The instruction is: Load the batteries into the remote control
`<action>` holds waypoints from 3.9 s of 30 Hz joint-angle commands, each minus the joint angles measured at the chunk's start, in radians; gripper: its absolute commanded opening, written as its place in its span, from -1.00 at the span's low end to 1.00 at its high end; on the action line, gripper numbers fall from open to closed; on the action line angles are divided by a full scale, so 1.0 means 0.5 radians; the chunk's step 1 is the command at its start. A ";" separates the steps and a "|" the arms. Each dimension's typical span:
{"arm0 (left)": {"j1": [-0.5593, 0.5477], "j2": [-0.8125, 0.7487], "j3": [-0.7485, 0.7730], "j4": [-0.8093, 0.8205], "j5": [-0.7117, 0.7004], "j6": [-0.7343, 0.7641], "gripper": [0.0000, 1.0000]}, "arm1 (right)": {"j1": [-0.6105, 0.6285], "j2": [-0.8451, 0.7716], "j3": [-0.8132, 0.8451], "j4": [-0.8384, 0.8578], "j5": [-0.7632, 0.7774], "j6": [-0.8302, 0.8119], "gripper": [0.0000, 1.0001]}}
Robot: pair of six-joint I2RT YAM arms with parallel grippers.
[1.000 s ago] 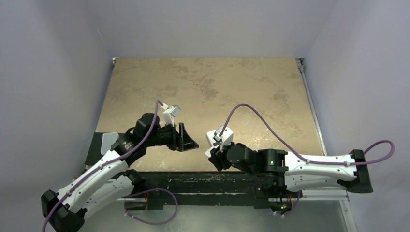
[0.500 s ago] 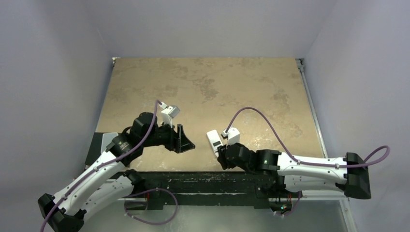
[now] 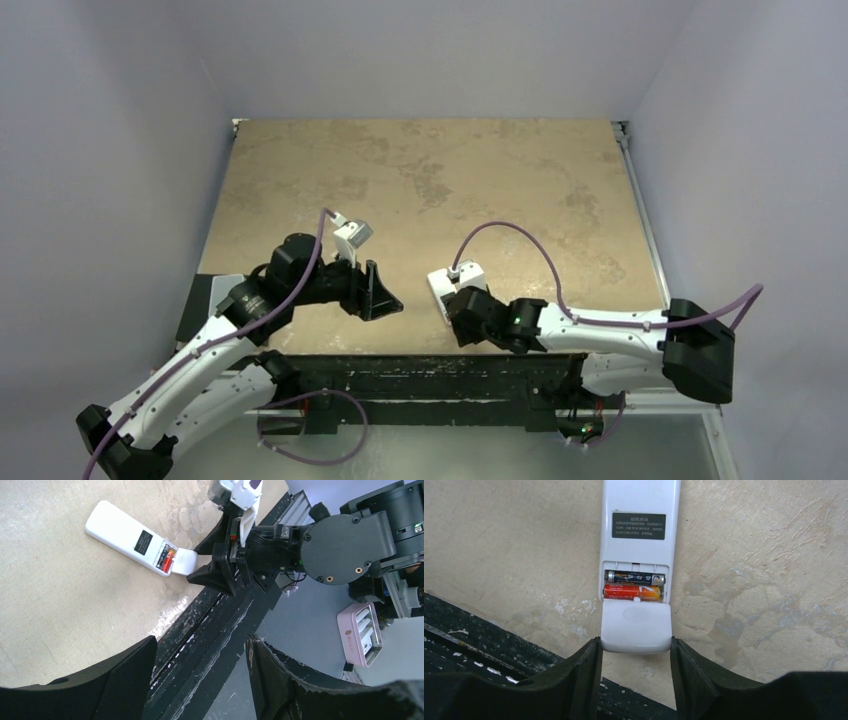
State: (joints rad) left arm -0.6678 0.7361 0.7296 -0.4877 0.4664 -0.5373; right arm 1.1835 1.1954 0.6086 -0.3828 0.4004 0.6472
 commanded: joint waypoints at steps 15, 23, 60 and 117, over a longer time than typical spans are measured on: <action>0.006 -0.061 0.018 0.056 0.082 0.044 0.32 | -0.005 0.180 0.266 -0.090 0.062 -0.056 -0.31; 0.005 -0.067 0.016 0.057 0.090 0.045 0.32 | -0.006 0.218 0.280 -0.104 0.107 -0.028 -0.30; 0.006 -0.061 0.015 0.068 0.158 0.059 0.33 | -0.026 0.471 0.456 -0.249 0.235 0.159 -0.27; 0.005 0.247 -0.017 0.180 -0.027 -0.046 0.33 | -0.072 0.196 0.500 -0.348 0.044 -0.211 -0.33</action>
State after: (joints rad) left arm -0.6678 0.8043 0.7284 -0.4648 0.5053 -0.5377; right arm 1.1507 1.3273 0.8375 -0.5785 0.4450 0.5858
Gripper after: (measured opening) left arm 0.662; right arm 0.546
